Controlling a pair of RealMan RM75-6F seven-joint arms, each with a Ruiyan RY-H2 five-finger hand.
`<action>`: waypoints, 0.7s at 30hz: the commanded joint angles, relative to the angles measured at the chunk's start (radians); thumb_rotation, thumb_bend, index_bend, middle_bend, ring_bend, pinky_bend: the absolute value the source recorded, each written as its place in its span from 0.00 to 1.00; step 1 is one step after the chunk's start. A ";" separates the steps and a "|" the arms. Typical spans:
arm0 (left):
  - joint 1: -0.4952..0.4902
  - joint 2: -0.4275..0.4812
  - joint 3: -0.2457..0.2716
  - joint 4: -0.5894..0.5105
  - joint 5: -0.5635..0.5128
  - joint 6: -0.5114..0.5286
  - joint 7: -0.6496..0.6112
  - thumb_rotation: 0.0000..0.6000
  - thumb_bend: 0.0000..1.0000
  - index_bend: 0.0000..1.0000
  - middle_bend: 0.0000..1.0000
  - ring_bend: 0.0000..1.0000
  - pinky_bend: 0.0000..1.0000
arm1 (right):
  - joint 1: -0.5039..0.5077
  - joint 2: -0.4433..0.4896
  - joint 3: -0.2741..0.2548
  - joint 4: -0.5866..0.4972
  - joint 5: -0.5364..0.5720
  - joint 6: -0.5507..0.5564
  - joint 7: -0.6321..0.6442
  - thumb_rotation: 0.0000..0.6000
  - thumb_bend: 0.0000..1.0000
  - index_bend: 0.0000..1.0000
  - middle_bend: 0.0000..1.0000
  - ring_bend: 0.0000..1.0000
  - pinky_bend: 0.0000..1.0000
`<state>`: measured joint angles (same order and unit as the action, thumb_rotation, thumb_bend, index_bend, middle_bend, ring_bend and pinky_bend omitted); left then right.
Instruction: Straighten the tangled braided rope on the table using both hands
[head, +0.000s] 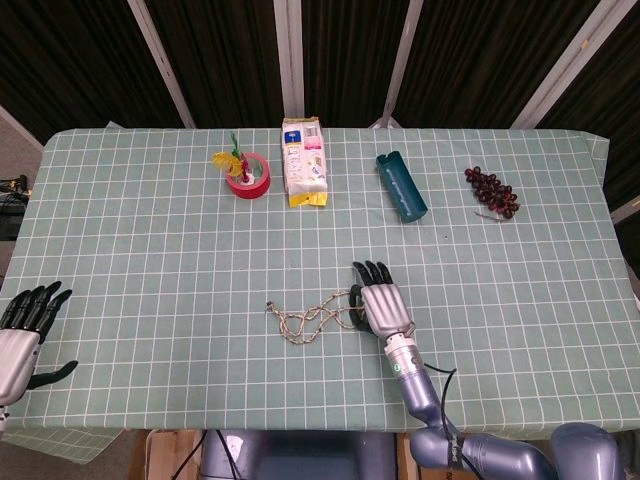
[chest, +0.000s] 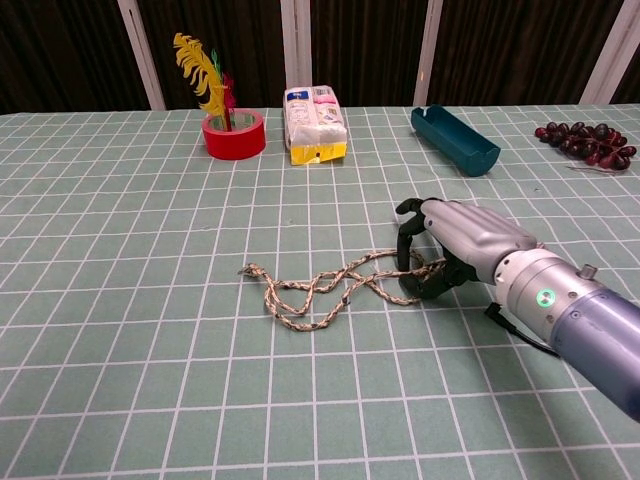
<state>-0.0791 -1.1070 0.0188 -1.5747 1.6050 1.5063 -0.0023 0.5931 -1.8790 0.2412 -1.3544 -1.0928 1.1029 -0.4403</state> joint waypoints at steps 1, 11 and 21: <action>0.000 0.000 0.001 0.000 0.001 0.000 0.000 1.00 0.01 0.00 0.00 0.00 0.00 | -0.002 0.006 -0.001 -0.011 -0.001 0.005 0.001 1.00 0.45 0.62 0.13 0.00 0.00; -0.020 0.006 0.007 -0.040 0.014 -0.034 0.048 1.00 0.03 0.03 0.00 0.00 0.00 | -0.023 0.080 0.010 -0.150 -0.021 0.050 0.016 1.00 0.45 0.64 0.13 0.00 0.00; -0.169 -0.022 -0.057 -0.228 0.020 -0.206 0.212 1.00 0.12 0.20 0.00 0.00 0.00 | -0.042 0.146 0.017 -0.277 -0.002 0.082 -0.005 1.00 0.45 0.64 0.13 0.00 0.00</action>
<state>-0.1852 -1.1032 -0.0075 -1.7487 1.6239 1.3706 0.1500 0.5585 -1.7483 0.2561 -1.6113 -1.0994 1.1740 -0.4416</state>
